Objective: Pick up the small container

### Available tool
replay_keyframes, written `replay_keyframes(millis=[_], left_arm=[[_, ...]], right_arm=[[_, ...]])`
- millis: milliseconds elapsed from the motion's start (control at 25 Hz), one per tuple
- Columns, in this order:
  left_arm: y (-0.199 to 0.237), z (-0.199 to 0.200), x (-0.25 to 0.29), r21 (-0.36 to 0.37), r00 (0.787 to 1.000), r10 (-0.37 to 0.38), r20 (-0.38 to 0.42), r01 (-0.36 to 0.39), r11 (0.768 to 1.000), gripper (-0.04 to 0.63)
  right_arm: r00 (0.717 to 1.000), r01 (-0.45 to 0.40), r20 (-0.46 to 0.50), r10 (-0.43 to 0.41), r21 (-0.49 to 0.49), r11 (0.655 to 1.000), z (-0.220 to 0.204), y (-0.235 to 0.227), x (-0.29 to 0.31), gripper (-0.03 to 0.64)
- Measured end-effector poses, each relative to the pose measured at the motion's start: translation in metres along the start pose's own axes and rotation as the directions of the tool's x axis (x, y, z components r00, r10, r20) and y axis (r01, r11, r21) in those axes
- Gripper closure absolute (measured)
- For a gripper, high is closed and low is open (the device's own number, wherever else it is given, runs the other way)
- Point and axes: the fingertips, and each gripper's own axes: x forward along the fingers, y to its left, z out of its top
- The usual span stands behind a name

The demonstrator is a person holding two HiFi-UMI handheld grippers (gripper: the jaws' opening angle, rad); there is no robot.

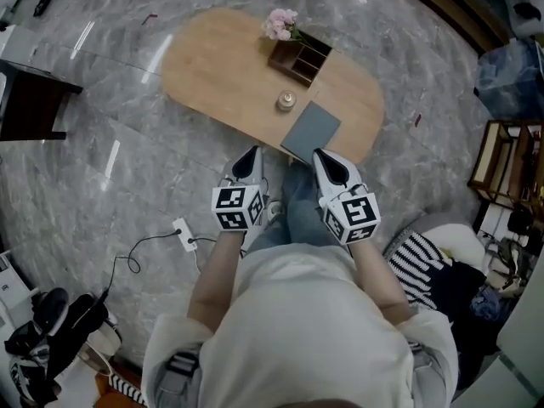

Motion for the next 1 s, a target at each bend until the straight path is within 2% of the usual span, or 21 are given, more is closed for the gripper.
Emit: replay_keyframes(millis=[200,640,720,1000], left_arm=[[0.011,-0.01,0.054,-0.007,0.998,-0.003,-0.063,0.003,1.0,0.594],[0.032,-0.054,0.163,0.054,0.98,-0.026,-0.196,0.038,0.998,0.586],[0.034,-0.066,0.181,0.073,0.974,-0.04,-0.222,0.058,0.996,0.549],[0.047,-0.113,0.248,0.175,0.952,-0.036,-0.305,0.093,0.98,0.325]], right_arm=[[0.999,0.011,-0.042,-0.009,0.031,0.999,-0.008,-0.043,0.034,0.618],[0.992,0.008,-0.128,0.0,0.065,0.998,-0.049,-0.103,0.098,0.618],[0.991,0.005,-0.137,0.005,0.072,0.997,-0.056,-0.11,0.107,0.618],[0.984,-0.003,-0.175,0.021,0.1,0.995,-0.08,-0.137,0.136,0.618]])
